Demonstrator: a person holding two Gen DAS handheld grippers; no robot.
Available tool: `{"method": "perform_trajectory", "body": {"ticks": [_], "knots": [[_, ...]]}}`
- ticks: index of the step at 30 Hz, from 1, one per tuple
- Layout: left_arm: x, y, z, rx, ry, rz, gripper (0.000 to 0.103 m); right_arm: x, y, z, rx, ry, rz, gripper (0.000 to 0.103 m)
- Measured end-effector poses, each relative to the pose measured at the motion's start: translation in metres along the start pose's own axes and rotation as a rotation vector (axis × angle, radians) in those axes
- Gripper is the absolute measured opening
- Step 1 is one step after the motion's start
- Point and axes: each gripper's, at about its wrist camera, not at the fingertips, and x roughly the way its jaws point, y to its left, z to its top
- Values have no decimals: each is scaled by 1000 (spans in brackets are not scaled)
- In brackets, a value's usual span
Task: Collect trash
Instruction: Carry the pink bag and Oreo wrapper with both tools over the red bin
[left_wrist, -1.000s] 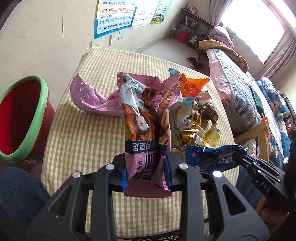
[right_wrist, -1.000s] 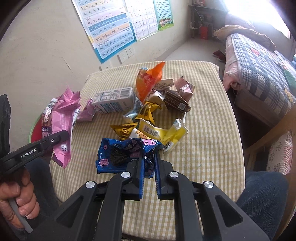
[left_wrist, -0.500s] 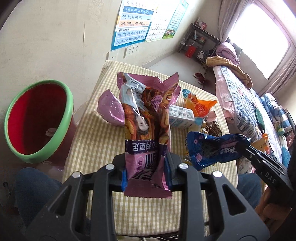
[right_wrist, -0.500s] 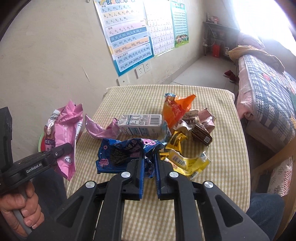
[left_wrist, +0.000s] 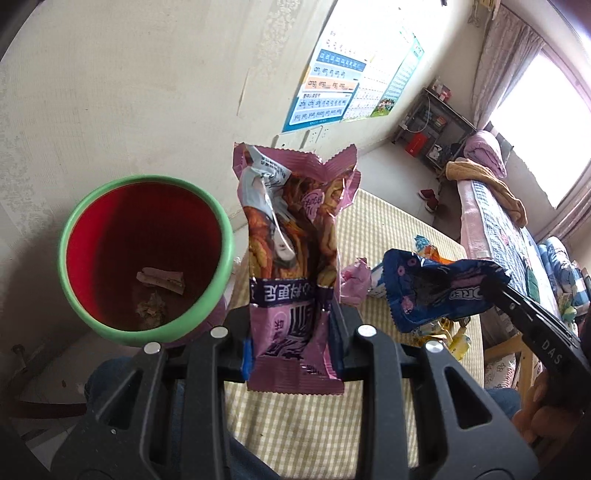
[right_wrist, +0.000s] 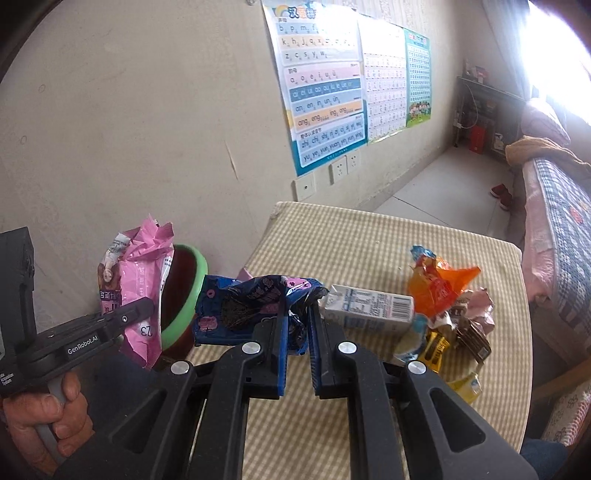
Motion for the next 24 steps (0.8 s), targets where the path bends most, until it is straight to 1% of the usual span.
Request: {"method": "perform_trajectory", "body": {"ticks": [12, 17, 24], "knots": [[-21, 66, 13, -103, -42, 67, 30, 44, 74, 40, -106, -19, 85, 10], [-28, 96, 18, -137, -49, 87, 30, 64, 104, 49, -140, -15, 113, 10], [-24, 131, 27, -182, -47, 98, 30, 91, 146, 55, -191, -4, 135, 10]]}}
